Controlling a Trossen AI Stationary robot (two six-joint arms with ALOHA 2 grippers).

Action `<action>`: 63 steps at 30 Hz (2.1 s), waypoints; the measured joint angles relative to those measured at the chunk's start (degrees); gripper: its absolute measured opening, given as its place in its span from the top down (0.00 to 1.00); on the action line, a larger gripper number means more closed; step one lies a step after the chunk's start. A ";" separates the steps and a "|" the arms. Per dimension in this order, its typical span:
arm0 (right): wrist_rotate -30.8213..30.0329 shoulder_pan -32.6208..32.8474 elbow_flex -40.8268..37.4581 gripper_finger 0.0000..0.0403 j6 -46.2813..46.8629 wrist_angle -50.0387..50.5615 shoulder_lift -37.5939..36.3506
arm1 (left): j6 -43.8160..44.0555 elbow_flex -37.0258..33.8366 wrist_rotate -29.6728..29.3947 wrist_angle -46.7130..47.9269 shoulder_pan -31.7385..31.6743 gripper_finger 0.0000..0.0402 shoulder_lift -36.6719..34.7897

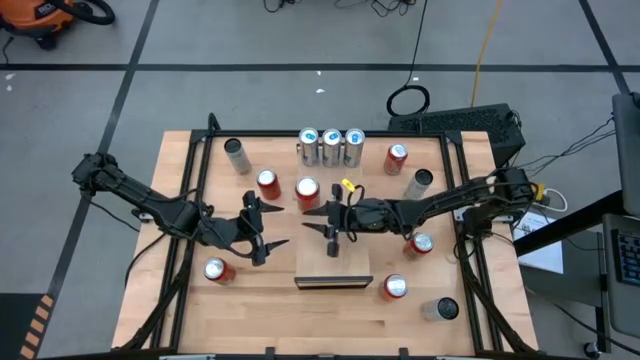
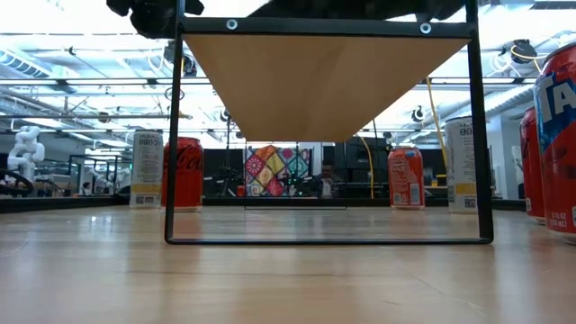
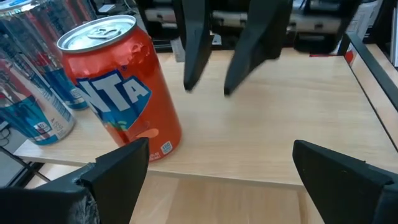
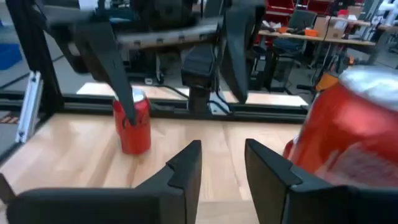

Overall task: Place canned beverage on shelf
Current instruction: Put the middle red soda can on the shelf

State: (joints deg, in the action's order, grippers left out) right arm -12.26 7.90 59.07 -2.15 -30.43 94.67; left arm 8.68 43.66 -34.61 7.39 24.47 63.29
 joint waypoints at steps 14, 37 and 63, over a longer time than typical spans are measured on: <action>-4.18 0.02 -0.02 0.99 0.94 -7.45 4.78 | 1.48 0.00 -0.35 2.40 0.00 0.03 0.04; -8.65 -1.85 -0.04 1.00 -0.35 -10.06 6.43 | -2.63 -4.88 0.39 -5.16 -8.44 0.21 0.39; -11.64 -2.80 -0.02 1.00 -2.48 -10.28 6.43 | -9.10 -6.97 2.95 -19.29 -19.37 0.91 7.81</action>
State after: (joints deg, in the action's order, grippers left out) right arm -23.90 5.10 59.05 -4.64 -40.71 101.10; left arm -0.43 36.69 -31.66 -11.89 5.10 71.10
